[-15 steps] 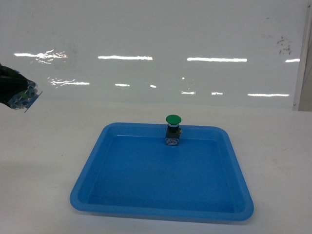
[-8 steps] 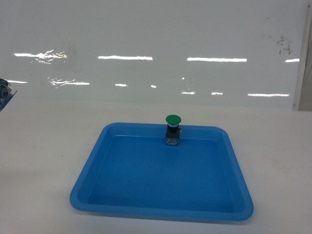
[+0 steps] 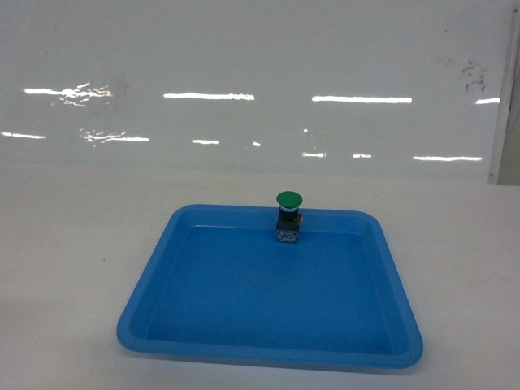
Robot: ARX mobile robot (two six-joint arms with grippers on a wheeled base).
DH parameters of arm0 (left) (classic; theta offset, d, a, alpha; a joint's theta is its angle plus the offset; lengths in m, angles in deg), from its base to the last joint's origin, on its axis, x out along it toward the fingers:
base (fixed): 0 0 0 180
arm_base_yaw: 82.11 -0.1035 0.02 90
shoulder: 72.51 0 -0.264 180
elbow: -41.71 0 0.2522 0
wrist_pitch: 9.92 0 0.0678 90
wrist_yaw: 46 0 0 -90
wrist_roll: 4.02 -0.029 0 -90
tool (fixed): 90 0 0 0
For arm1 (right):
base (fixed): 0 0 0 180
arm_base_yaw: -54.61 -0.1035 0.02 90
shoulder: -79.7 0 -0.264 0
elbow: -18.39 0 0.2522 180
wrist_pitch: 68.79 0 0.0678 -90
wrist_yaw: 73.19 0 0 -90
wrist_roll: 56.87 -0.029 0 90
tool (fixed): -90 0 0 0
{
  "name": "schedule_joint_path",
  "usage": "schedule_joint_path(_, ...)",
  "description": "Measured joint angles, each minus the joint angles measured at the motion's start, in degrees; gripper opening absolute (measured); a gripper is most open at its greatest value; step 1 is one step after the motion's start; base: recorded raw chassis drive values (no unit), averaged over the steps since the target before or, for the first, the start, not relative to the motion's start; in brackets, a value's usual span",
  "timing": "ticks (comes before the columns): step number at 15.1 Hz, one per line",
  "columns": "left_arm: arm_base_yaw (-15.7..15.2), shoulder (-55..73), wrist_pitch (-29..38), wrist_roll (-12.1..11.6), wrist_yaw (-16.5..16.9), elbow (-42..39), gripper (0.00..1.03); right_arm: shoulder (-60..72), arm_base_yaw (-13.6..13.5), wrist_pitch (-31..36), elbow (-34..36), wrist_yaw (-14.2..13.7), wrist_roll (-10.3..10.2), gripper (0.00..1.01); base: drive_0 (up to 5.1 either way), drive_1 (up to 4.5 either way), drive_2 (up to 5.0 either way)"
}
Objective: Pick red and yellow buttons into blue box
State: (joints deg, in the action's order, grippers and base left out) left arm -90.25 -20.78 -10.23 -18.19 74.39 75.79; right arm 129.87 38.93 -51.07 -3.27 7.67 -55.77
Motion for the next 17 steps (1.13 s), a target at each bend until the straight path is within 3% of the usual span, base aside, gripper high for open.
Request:
schedule_joint_path(1,0.1,-1.4,-2.5,-1.2,-0.6,-0.2,0.24,0.0,0.0,0.0,0.0,0.0,0.0,0.31,0.0,0.0,0.0)
schedule_joint_path(7,0.2,-1.6,-2.4,-2.7,-0.5,-0.2,0.24,0.0,0.0,0.0,0.0,0.0,0.0,0.31,0.0,0.0,0.0)
schedule_joint_path(14,0.1,-1.4,-2.4,-2.8,-0.8,-0.3,0.24,0.1,0.0,-0.1,0.0,0.1,0.0,0.31,0.2,-3.75,4.1)
schedule_joint_path(17,0.1,-1.6,-2.4,-2.8,-0.6,-0.3,0.24,0.0,0.0,0.0,0.0,0.0,0.0,0.31,3.7,-4.81,0.6)
